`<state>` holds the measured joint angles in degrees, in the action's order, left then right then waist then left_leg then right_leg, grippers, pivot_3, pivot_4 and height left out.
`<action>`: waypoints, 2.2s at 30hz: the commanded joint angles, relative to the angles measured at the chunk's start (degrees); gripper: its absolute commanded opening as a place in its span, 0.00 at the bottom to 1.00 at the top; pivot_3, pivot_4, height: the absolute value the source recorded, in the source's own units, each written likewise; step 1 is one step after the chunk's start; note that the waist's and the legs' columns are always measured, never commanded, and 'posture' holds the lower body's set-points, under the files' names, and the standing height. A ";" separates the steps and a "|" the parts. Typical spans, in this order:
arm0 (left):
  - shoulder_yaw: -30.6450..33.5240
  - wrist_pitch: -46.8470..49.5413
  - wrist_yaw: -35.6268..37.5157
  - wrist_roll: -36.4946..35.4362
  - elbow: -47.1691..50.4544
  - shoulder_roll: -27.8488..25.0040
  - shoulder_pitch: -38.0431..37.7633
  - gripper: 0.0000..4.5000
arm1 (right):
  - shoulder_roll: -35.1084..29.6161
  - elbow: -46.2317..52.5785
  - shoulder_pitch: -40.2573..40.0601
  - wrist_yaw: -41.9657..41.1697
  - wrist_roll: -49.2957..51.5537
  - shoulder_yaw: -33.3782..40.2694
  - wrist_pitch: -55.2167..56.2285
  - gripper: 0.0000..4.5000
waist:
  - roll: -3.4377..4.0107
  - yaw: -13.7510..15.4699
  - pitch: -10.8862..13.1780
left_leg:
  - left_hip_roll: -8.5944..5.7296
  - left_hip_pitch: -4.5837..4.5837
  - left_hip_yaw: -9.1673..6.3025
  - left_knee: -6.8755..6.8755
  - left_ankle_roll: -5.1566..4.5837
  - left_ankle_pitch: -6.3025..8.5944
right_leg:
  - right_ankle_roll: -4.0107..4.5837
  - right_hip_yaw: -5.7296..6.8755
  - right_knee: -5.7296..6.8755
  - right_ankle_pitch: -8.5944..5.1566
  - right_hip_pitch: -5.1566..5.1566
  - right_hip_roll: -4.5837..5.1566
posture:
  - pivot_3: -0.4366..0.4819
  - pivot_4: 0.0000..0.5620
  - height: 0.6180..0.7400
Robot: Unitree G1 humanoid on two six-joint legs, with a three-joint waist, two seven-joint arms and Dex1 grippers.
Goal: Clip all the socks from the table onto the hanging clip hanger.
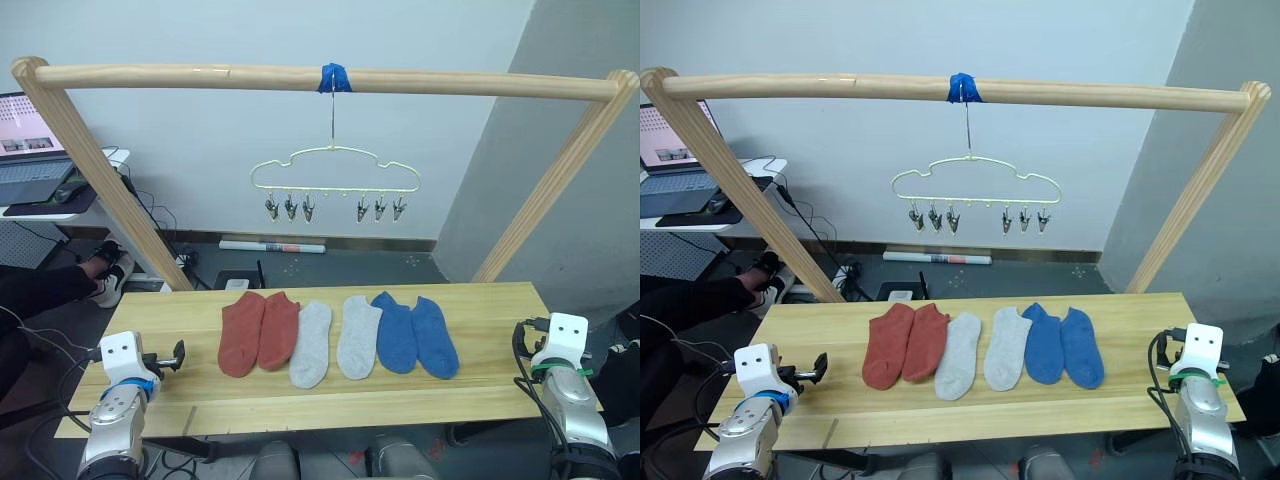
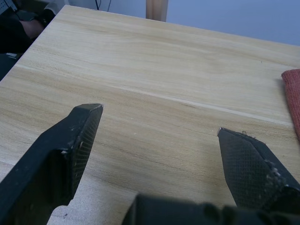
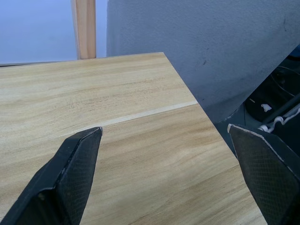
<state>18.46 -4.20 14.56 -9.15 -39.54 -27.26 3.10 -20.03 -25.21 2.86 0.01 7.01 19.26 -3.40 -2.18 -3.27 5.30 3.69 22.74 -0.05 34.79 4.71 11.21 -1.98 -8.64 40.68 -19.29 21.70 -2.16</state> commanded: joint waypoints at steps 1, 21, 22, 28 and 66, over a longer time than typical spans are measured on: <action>1.43 -0.51 0.01 -0.65 1.27 -1.28 0.48 0.99 | -0.91 2.40 0.07 0.28 0.03 1.09 0.12 1.00 | 0.00 0.00 0.01 | 0.00 0.00 0.00 0.00 0.00 0.00 | 0.00 0.00 0.00 0.00 0.00 0.00 | 0.54 0.13 1.00; 4.11 1.16 7.44 -7.28 11.01 -1.71 -2.21 0.99 | -1.12 7.77 -2.01 -2.98 -1.57 -1.67 -0.43 1.00 | -0.02 -0.02 0.18 | 0.02 0.02 0.00 -0.07 0.01 0.01 | 0.06 0.00 -0.05 -0.04 0.04 0.00 | 0.53 0.18 1.00; 4.15 1.32 7.61 -7.39 11.96 -1.87 -2.41 0.99 | -1.06 8.48 -2.17 -3.30 -1.60 -1.89 -0.67 1.00 | 0.01 -0.01 0.22 | 0.03 0.02 0.00 -0.10 0.01 0.02 | 0.06 -0.01 -0.08 -0.04 0.04 0.01 | 0.53 0.19 1.00; 3.70 4.93 9.99 -10.13 28.35 -2.25 -3.19 0.99 | -3.52 19.44 -2.36 -20.99 4.05 -8.72 -1.91 1.00 | -0.04 0.00 1.28 | 0.03 0.06 0.02 -0.10 0.00 0.01 | 0.11 -0.05 -0.14 -0.07 0.04 0.02 | 0.53 0.22 1.00; -10.52 -0.58 8.17 -3.16 15.98 11.56 29.06 0.51 | 6.23 32.97 27.60 -41.11 14.29 -27.58 -17.00 1.00 | -0.08 1.50 2.54 | 0.02 1.39 -1.34 0.30 -0.12 0.38 | -0.14 1.43 -0.72 0.35 0.34 0.03 | 0.47 0.21 1.00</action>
<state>8.08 -3.19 22.41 -12.65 -23.66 -15.92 30.49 -13.70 6.04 29.75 -41.11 21.35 -8.59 -20.62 -2.26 -1.78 7.84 3.71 24.14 -1.40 35.09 4.59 11.59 -2.12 -7.20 39.96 -18.94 22.04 -2.13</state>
